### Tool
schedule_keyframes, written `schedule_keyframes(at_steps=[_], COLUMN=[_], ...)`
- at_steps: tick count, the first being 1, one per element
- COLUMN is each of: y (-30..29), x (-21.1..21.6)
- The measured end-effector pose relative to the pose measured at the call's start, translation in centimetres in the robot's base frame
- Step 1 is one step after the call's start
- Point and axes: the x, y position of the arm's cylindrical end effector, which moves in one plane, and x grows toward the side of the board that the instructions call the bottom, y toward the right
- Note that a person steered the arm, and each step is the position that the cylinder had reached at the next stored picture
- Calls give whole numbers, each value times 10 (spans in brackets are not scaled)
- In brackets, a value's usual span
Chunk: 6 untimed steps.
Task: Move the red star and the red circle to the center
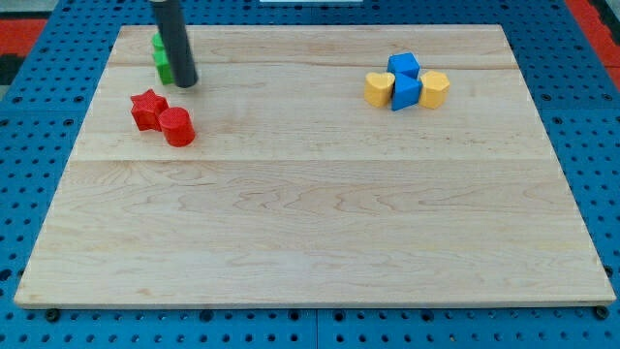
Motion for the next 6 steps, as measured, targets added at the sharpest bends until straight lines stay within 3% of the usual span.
schedule_keyframes(at_steps=[1, 3, 5, 6], y=[-2, -64, 8, 46], x=[13, 17, 104, 104])
